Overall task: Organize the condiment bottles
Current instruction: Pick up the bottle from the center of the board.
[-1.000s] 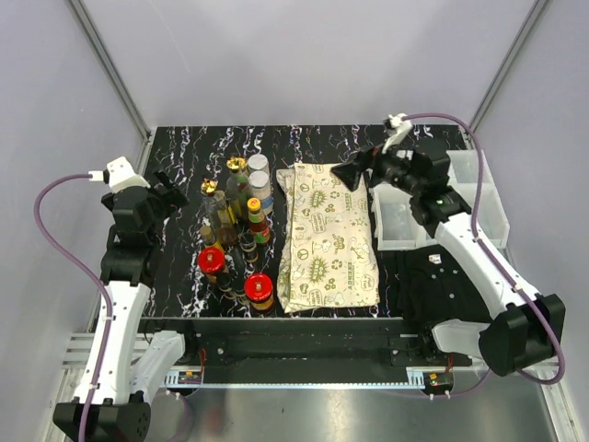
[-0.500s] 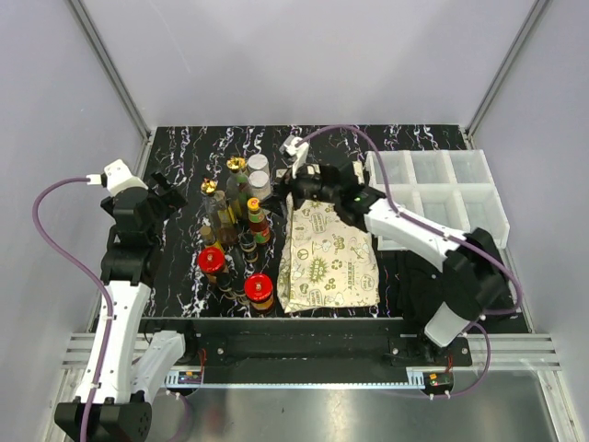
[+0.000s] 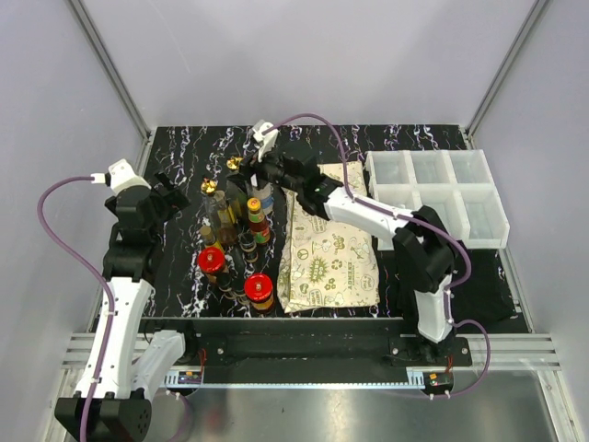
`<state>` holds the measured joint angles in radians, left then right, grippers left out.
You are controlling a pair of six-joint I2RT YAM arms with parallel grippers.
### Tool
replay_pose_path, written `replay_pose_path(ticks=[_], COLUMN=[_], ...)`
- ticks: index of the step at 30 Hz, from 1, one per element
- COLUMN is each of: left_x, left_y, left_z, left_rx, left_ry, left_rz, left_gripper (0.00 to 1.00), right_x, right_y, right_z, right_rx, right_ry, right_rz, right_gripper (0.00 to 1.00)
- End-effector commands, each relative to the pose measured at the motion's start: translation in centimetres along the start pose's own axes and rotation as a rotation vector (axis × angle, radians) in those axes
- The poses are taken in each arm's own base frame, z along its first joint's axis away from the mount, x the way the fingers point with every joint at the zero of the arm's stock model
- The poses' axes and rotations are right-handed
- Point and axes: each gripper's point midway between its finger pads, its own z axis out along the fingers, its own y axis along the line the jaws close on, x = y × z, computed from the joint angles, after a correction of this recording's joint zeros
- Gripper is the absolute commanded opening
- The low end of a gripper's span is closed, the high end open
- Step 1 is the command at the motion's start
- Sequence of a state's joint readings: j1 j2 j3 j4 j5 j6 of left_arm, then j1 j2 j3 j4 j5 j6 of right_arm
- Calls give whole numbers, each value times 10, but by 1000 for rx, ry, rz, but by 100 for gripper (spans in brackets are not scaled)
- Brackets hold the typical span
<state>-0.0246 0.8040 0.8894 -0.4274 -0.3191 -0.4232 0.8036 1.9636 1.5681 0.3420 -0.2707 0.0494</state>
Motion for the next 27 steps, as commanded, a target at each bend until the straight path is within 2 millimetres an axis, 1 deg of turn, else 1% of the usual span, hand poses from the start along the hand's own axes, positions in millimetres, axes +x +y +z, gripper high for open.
replay_pose_path(ticks=[1,2,3,5,9,11,13,14,16,17,19,21,23,25,26,27], left_x=[-9,-9,-9,-9,-9,-9,-9,-9,-8,-9,-9,-8,-8,-8,-8,-9], left_y=[3,3,3,4,4,4,5,5,6,6,6,6,6,6,6,6], left_z=[-2,-2,-2,-2,0,-1,-1,-1,0,0,0,0,0,0,-1,-1], left_rx=[-9,-11,-12,-16,-21,-22,-26,-26,-30,-30,-32,-32,-32,-32,-29,-30], left_ry=[-40,-39,-41,-40,-36,-38,-38,-38,-35,-37,-37,-36,-36,-37,-36,-38], left_rz=[-10,-8,-8,-6,-2,-3,-2,-1,1,0,0,-1,-3,-3,-3,-5], left_gripper=[99,99,99,99,99,99,99,99,99,99,99,99,99,99,99,99], right_x=[-32,-34,-28,-25,-20,-20,-16,-16,-15,-16,-18,-22,-26,-28,-34,-36], right_y=[-3,-4,-4,-5,-4,-1,2,3,3,3,4,4,4,6,6,6], right_z=[20,22,26,30,33,35,37,38,39,38,38,36,34,33,31,30], right_rx=[36,37,39,44,54,49,46,48,58,65,72,87,103,112,126,134], right_ry=[-115,-121,-112,-111,-119,-119,-106,-106,-109,-110,-115,-122,-130,-138,-150,-155], right_rz=[-35,-36,-32,-31,-52,-61,-66,-67,-65,-65,-68,-100,-115,-129,-145,-152], right_gripper=[72,72,71,69,65,57,49,39,29,22,15,4,1,0,0,0])
